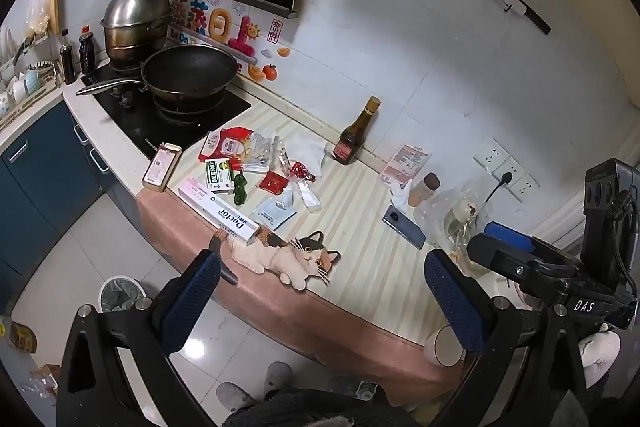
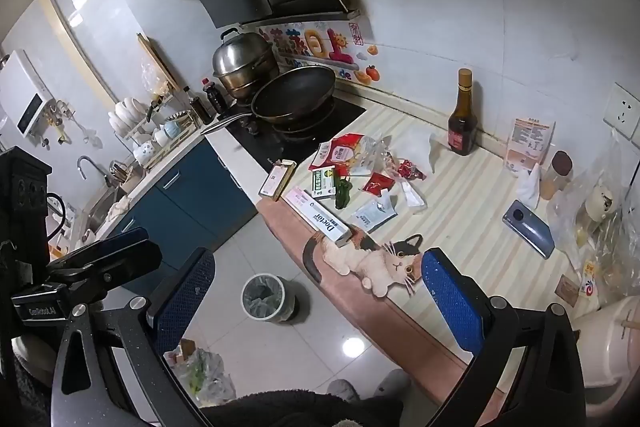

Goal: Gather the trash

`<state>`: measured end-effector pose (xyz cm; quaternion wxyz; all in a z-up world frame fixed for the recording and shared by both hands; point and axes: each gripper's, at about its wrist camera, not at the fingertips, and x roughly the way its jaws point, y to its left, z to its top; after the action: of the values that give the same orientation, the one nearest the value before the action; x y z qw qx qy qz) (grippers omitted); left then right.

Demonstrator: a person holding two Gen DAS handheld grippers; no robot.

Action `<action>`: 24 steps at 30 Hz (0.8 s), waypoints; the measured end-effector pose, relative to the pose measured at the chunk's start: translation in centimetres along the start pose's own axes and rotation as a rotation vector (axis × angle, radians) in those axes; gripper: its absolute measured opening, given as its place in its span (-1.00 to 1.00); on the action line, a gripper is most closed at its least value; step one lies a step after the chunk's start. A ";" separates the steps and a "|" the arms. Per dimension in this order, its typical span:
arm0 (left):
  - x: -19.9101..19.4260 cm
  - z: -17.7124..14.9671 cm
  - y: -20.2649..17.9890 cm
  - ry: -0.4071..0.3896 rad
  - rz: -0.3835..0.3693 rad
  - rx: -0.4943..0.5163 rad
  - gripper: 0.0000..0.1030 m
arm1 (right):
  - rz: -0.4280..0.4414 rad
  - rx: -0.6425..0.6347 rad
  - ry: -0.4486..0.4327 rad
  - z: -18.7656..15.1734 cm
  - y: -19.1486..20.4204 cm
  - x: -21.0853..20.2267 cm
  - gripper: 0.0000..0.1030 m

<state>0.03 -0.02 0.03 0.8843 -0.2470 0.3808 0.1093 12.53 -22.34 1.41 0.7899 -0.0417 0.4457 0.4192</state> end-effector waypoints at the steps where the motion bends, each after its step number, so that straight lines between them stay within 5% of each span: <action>1: 0.0 0.0 0.0 -0.002 0.003 0.002 1.00 | -0.001 -0.001 0.000 0.0 0.0 0.0 1.00; 24: -0.6 0.4 -0.6 -0.021 -0.014 0.009 1.00 | 0.010 -0.006 -0.004 0.6 0.4 -0.6 1.00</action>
<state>0.07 -0.30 0.89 0.8901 -0.2445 0.3703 0.1039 12.46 -22.21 2.33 0.7885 -0.0409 0.4432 0.4245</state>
